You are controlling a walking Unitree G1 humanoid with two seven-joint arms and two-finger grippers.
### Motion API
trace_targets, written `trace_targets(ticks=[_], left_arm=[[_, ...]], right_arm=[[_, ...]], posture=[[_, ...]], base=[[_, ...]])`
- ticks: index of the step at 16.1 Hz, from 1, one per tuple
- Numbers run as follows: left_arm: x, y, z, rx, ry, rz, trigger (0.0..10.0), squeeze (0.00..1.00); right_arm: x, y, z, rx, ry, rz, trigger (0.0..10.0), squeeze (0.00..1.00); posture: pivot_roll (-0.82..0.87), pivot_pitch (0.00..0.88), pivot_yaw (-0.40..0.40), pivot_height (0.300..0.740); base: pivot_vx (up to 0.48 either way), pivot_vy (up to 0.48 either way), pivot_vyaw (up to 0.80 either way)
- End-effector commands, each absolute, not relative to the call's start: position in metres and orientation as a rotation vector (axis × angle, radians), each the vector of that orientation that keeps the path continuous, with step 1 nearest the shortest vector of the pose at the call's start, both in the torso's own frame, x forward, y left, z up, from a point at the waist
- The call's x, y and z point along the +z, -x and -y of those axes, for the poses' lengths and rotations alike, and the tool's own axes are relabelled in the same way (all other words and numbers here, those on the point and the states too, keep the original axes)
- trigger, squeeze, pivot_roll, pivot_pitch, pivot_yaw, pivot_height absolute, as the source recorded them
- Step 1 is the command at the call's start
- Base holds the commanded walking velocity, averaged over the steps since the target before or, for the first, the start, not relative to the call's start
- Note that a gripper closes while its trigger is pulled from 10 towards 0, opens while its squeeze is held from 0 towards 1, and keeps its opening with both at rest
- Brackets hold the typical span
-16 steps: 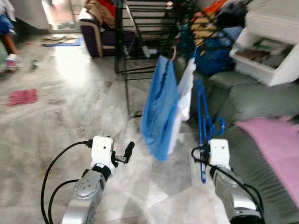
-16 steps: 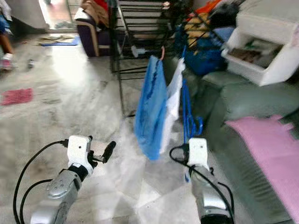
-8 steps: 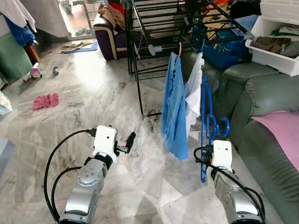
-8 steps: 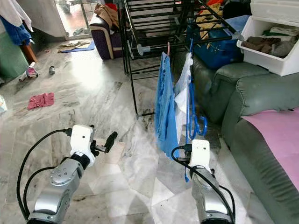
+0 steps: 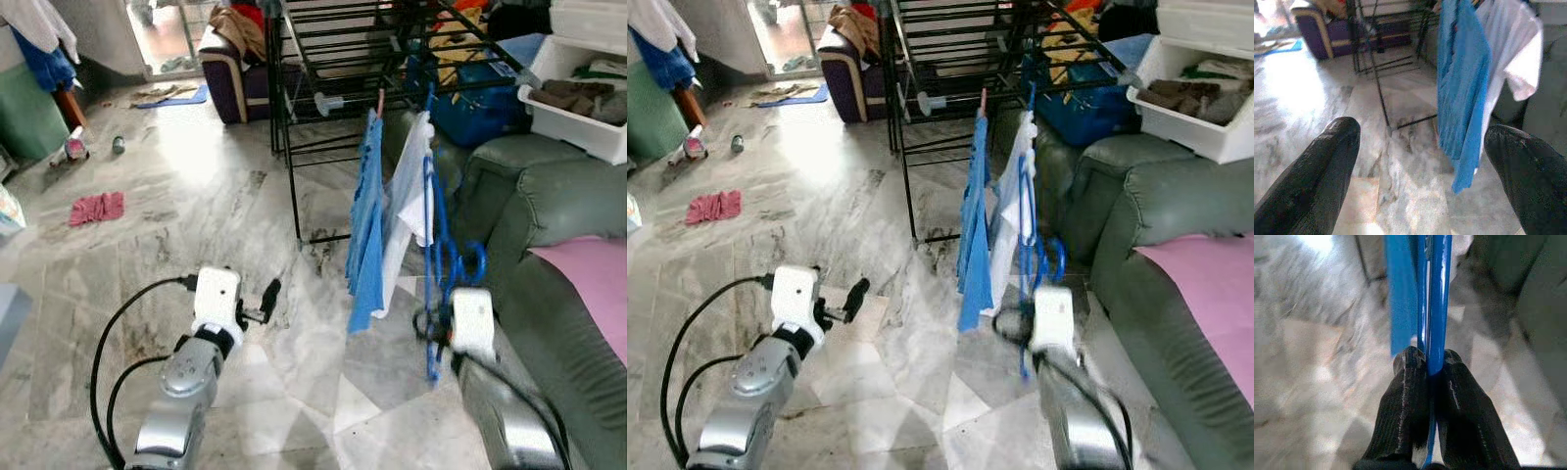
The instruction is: Hang hanger
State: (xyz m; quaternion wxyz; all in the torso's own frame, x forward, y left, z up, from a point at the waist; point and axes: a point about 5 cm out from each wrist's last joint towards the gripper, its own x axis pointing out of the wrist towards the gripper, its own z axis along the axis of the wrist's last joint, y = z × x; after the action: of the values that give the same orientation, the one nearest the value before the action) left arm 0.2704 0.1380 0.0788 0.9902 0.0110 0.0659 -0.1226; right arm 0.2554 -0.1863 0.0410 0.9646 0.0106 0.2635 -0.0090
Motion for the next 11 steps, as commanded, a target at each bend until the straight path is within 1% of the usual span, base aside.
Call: trace_targets(ticks=[1,2,3,5,7,8,11], left_arm=[[0.079,-0.267,-0.147,-0.209,-0.031,-0.121,10.0,0.00],[0.078,-0.261,-0.156,-0.173,-0.038,-0.113,10.0,0.00],[0.076,-0.254,-0.164,-0.138,-0.041,-0.114,10.0,0.00],[0.073,-0.240,-0.174,-0.125,-0.061,-0.119,10.0,0.00],[0.068,-0.233,-0.180,-0.112,-0.061,-0.140,10.0,0.00],[0.066,-0.231,-0.180,-0.108,-0.057,-0.145,10.0,0.00],[0.069,-0.234,-0.173,-0.127,-0.018,-0.138,10.0,0.00]], right_arm=[[0.047,-0.243,0.192,-0.005,-0.041,-0.531,10.0,0.00],[0.052,-0.228,0.195,0.015,-0.047,-0.508,10.0,0.00],[0.058,-0.217,0.198,0.041,-0.016,-0.481,10.0,0.00],[0.059,-0.201,0.207,0.045,0.025,-0.476,10.0,0.00],[0.058,-0.192,0.214,0.026,0.031,-0.492,10.0,0.00],[0.061,-0.190,0.214,0.032,0.038,-0.494,10.0,0.00],[0.063,-0.194,0.207,0.030,0.044,-0.477,10.0,0.00]], posture=[[0.02,0.000,-0.006,0.740],[0.01,0.000,-0.004,0.740],[0.00,0.000,-0.004,0.740],[-0.02,0.000,0.001,0.740],[-0.03,0.000,0.003,0.740],[-0.04,0.000,-0.002,0.740],[-0.03,0.000,-0.027,0.740]], base=[[0.000,0.000,0.00],[0.000,0.000,0.00],[0.000,0.000,0.00],[0.000,0.000,0.00],[0.000,0.000,0.00],[0.000,0.000,0.00],[0.000,0.000,0.00]])
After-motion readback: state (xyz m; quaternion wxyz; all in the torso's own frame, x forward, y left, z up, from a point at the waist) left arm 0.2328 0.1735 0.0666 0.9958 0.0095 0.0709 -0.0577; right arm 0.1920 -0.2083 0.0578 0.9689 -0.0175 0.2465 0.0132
